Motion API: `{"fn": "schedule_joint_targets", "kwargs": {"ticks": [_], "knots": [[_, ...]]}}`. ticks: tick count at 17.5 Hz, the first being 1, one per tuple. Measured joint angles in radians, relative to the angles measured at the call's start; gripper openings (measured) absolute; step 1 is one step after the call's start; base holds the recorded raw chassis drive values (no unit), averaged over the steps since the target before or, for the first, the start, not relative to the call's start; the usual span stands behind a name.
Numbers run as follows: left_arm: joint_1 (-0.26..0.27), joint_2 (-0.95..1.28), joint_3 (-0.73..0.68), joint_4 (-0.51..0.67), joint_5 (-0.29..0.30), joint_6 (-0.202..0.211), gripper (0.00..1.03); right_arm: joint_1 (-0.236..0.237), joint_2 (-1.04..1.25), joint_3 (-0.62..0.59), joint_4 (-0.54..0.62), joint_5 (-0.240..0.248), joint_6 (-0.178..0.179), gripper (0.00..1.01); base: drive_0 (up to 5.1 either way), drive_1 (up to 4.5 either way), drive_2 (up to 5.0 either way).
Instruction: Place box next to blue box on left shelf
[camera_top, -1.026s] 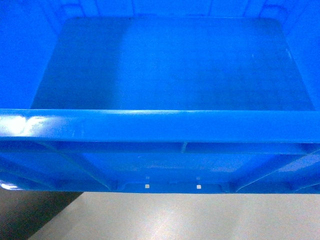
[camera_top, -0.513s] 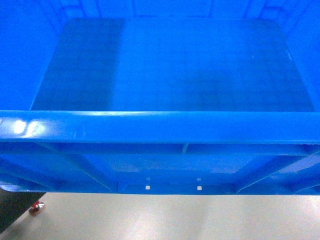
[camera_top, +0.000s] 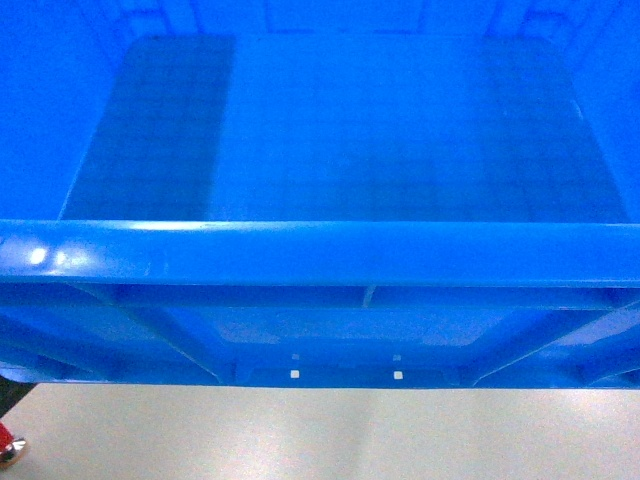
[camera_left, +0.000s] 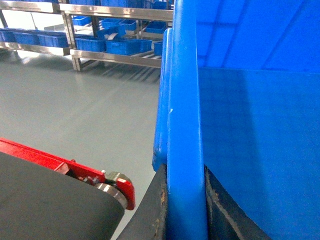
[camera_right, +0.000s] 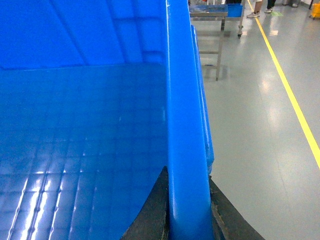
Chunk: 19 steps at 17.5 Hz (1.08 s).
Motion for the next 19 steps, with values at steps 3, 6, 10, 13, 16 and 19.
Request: {"fn": "schedule_joint_targets", "kwargs": {"ticks": [3,6,10,13,16,19], "knots": [[0.000,0.000,0.000,0.000,0.000,0.000,0.11,0.000,0.000,0.000,0.000,0.000,0.000,0.09,-1.6,-1.58,-1.6],[0.000,0.000,0.000,0.000,0.000,0.000,0.11,0.000,0.000,0.000,0.000,0.000,0.000,0.09,-1.5,-1.48,-1.5],[0.000,0.000,0.000,0.000,0.000,0.000,0.11,0.000,0.000,0.000,0.000,0.000,0.000,0.09,-1.6,-1.63,-1.6],[0.000,0.000,0.000,0.000,0.000,0.000,0.11,0.000,0.000,0.000,0.000,0.000,0.000,0.09,-1.6,-1.57,-1.6],[-0.001,0.001,0.000,0.000,0.002,-0.002,0.11,0.000,-0.001,0.000,-0.001,0.002,0.000,0.09,-0.5,-0.50,-0.5],[-0.001,-0.002,0.000,0.007,0.000,-0.001,0.11,0.000,-0.006,-0.002,0.005,0.001,-0.001,0.09,0.1,4.20,-4.0]]}}
